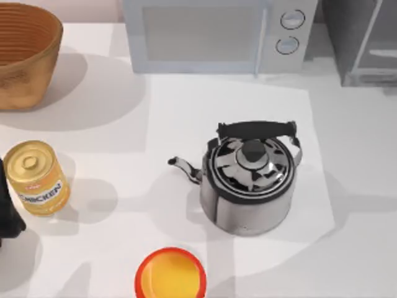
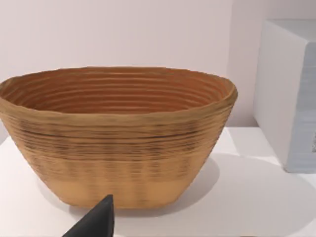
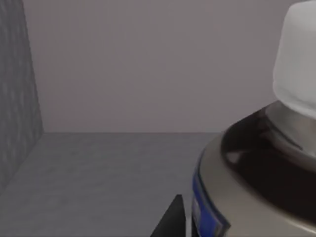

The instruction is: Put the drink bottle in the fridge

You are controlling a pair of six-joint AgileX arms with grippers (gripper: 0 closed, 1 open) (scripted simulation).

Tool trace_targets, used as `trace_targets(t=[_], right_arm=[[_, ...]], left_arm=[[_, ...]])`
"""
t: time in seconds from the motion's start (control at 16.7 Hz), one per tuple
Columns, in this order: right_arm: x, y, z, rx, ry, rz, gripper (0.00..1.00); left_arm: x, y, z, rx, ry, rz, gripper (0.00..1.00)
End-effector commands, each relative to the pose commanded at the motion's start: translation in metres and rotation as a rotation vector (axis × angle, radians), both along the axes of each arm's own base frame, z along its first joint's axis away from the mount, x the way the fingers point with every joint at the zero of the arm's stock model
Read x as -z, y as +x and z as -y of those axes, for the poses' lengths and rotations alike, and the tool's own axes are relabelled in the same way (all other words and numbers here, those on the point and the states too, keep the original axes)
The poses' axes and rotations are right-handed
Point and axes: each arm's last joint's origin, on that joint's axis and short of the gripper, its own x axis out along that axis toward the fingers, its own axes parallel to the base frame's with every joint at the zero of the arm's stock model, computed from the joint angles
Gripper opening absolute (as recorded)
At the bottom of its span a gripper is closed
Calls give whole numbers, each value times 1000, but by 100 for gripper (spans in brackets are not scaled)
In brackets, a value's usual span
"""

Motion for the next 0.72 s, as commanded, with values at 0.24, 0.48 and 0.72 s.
trace_targets(t=[0.24,0.48,0.72], right_arm=[[-1,31,3,4,8,9,1],[-2,68,5,10,3,11,1],[-2,91,1,1,-4,5,1]], left_arm=[[0,0,0,0,0,0,100],[0,0,0,0,0,0,100],[0,0,0,0,0,0,100]])
